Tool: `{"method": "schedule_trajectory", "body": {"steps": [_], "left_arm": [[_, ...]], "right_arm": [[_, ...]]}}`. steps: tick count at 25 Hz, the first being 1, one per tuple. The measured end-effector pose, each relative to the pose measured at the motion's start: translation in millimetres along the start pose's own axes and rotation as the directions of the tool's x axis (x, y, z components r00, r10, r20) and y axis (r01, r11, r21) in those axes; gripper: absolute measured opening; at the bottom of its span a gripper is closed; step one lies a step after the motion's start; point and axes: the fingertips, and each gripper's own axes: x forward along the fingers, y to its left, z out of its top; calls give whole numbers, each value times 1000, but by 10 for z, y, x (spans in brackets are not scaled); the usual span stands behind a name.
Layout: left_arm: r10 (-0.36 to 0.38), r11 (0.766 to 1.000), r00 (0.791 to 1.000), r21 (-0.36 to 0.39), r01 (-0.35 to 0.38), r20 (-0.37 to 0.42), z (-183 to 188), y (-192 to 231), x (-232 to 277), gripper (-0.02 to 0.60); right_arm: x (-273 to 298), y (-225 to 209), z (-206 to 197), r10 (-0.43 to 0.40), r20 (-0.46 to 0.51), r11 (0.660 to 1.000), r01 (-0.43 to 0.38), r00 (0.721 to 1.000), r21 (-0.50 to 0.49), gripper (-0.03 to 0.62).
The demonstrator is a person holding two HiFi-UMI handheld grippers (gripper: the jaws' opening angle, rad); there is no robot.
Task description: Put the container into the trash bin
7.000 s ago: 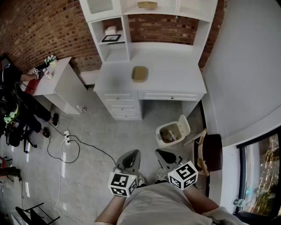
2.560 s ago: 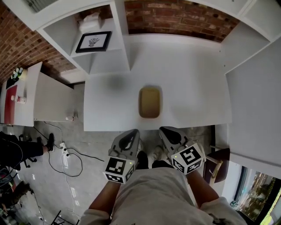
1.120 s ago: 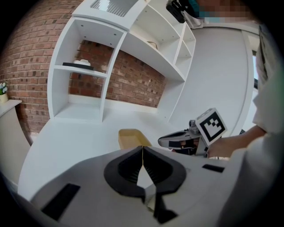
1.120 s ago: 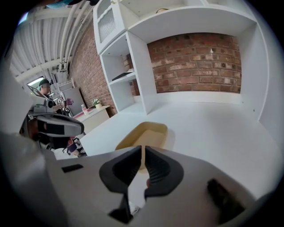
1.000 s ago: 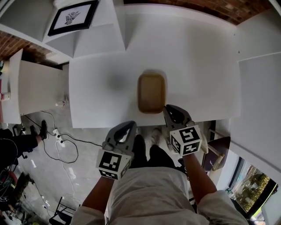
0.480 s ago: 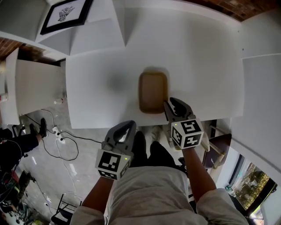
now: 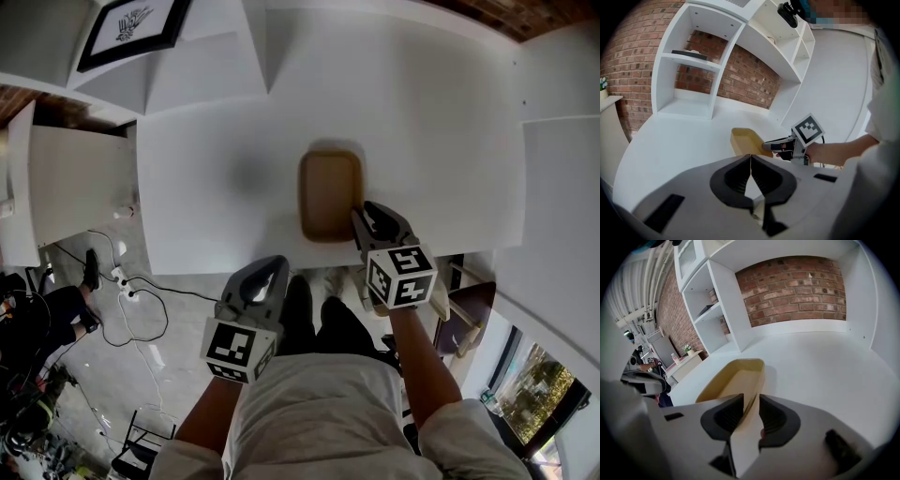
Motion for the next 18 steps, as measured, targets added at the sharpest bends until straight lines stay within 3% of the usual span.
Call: {"method": "schedule_trajectory", "body": {"steps": [18], "left_arm": [[-5, 1000, 1000, -4, 5, 5, -11, -26, -21, 17]], "right_arm": [[-38, -34, 11, -28, 2, 1000, 28, 1000, 2, 40]]}}
